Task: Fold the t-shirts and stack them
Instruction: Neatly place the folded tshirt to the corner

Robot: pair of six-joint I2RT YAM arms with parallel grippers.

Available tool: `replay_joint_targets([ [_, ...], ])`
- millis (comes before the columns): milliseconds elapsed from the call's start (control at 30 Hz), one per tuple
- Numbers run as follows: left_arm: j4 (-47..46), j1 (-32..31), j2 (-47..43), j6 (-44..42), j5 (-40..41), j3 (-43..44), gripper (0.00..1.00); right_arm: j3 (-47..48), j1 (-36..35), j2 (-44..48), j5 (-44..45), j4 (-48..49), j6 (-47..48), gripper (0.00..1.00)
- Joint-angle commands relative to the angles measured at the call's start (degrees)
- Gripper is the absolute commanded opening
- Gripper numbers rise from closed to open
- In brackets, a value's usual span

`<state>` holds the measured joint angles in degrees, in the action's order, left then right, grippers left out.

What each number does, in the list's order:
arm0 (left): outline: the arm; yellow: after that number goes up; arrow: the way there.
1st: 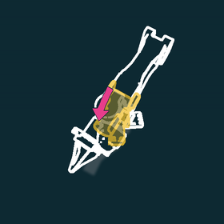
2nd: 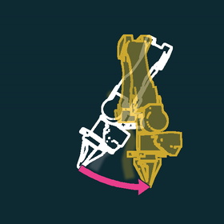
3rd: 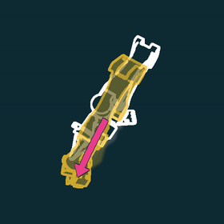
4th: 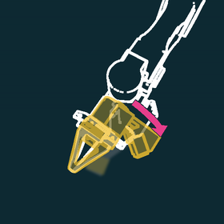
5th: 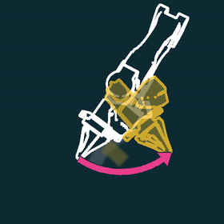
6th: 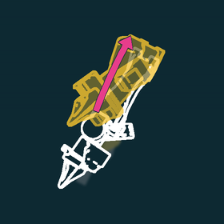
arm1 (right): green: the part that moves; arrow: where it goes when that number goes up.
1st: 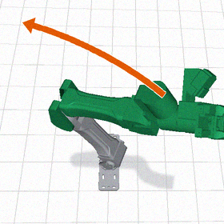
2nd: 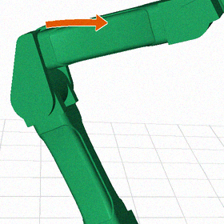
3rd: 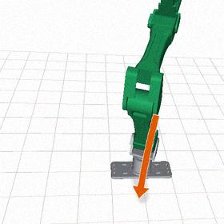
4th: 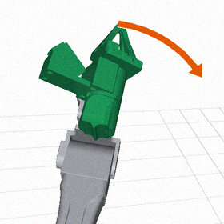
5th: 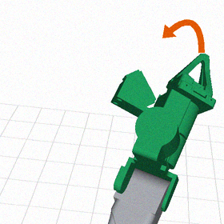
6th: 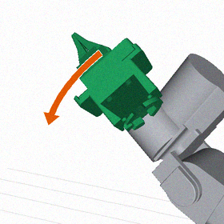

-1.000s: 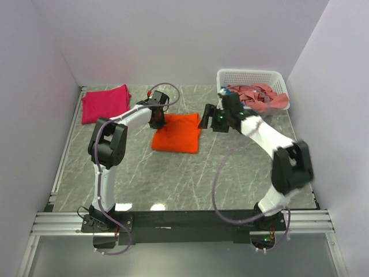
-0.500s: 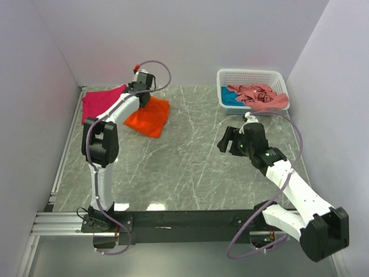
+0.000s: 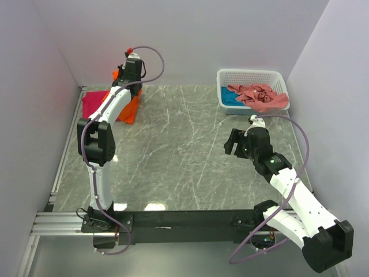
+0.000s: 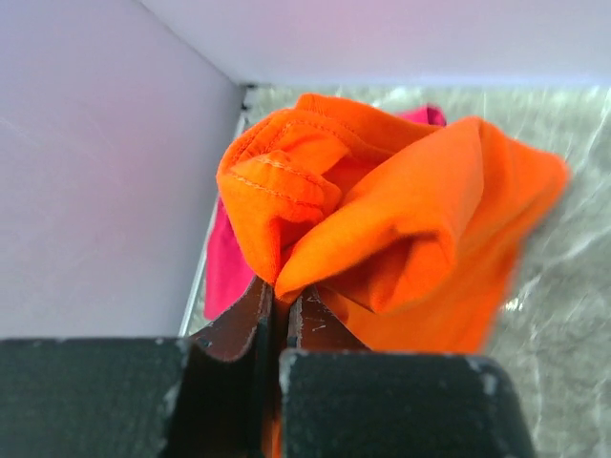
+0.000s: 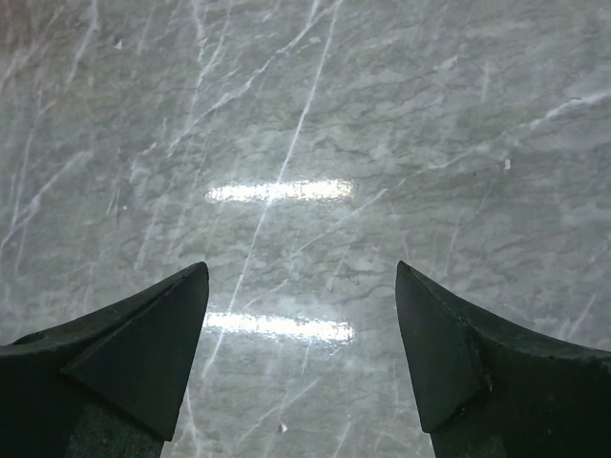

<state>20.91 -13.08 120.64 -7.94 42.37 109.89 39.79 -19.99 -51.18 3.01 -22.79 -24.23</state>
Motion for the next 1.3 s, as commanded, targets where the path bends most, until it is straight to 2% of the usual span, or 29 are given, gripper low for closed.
replay_joint_targets([
  [0, -1.5, 0.6, -2.7, -2.2, 1.0, 6.1, 0.01, -0.1, 0.1, 0.8, 3.7, -0.1, 1.2, 0.85],
  [100, 1.2, 2.0, -2.5, -1.3, -2.4, 10.3, 0.01, -0.4, 0.2, 2.1, 3.0, 0.5, 1.3, 0.85],
  [267, 3.4, 5.9, -1.6, 1.2, -5.0, 12.4, 0.01, -0.4, 0.2, 3.9, 3.3, 0.2, 1.4, 0.85],
  [467, 4.2, 11.8, 1.1, 5.5, -13.5, 8.3, 0.01, 0.6, 0.2, 3.7, 5.5, -1.3, 1.2, 0.85],
  [533, 4.9, 12.9, 2.8, 7.5, -13.3, 8.1, 0.01, 1.5, 0.2, 3.1, 6.8, -2.3, 1.0, 0.85],
  [567, 5.6, 14.9, 5.2, 7.6, -13.7, 9.3, 0.01, 2.0, 0.2, 2.9, 7.0, -2.6, 0.9, 0.85],
  [633, 8.1, 17.6, 9.3, 13.1, -12.9, 13.0, 0.04, 2.9, 0.2, 2.4, 6.8, -3.1, 0.8, 0.85],
  [767, 10.8, 21.0, 13.2, 17.4, -13.0, 18.0, 0.04, 4.3, 0.2, 2.4, 6.6, -4.3, 0.2, 0.85],
  [833, 9.7, 22.0, 12.9, 18.1, -13.5, 17.6, 0.01, 4.7, 0.2, 2.7, 6.7, -4.6, 0.0, 0.85],
  [1033, 4.7, 22.2, 7.3, 17.4, -14.2, 12.0, 0.01, 4.9, 0.2, 3.8, 6.6, -4.8, -0.8, 0.85],
  [1267, 3.7, 21.3, 0.8, 17.9, -16.0, 8.2, 0.01, 5.1, 0.2, 4.0, 7.4, -5.8, 0.9, 0.85],
])
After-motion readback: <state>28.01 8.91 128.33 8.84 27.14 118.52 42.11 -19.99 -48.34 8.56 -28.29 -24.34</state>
